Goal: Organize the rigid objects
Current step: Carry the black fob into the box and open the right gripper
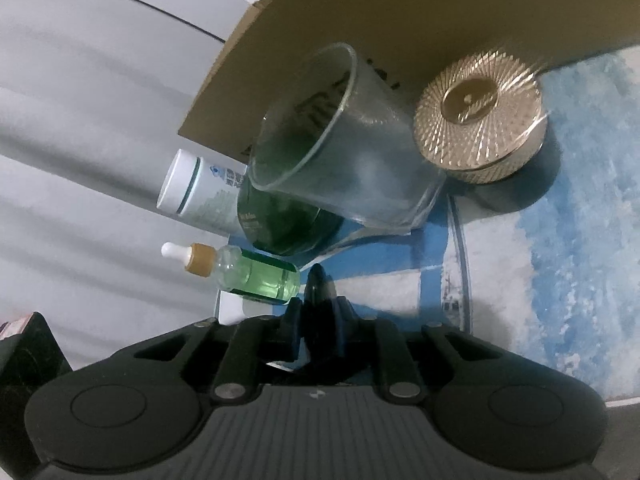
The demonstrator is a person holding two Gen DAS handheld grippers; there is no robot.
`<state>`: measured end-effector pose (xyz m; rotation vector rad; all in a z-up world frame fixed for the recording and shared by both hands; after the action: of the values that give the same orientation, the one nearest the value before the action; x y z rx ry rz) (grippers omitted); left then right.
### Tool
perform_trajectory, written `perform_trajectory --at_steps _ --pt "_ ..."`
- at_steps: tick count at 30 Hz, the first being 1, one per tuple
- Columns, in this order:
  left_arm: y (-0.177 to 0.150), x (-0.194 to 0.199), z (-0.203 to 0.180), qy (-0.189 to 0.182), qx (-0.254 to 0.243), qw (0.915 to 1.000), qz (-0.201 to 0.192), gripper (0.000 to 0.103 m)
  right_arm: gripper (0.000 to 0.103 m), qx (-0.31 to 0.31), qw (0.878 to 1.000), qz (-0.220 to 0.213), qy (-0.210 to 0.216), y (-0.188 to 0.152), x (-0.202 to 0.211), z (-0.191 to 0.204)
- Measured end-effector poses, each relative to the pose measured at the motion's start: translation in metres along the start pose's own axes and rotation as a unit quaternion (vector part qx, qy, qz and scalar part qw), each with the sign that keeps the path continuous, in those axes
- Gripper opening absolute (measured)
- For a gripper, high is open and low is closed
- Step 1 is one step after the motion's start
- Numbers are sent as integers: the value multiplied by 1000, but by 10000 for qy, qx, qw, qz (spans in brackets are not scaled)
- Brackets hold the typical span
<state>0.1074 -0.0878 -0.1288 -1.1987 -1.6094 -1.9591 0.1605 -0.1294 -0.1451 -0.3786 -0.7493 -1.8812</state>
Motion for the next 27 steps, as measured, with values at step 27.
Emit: perform_trajectory --at_steps 27 --pt "188 -1 64 524 -371 9979 -33 28 18 1107 9934 -99 273 186 15 123"
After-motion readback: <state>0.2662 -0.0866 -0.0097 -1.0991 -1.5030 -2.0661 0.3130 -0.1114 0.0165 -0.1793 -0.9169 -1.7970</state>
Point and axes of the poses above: each gripper's, at about its wrist camera, not at the fingertips, and x roughly against the way its jaws point, z to its left, y to its top, the point moved 9 cm from there along -x, roughly the way its jaws point, and after that the axes turned 3 degrees about -z, right-handed, at the moved point
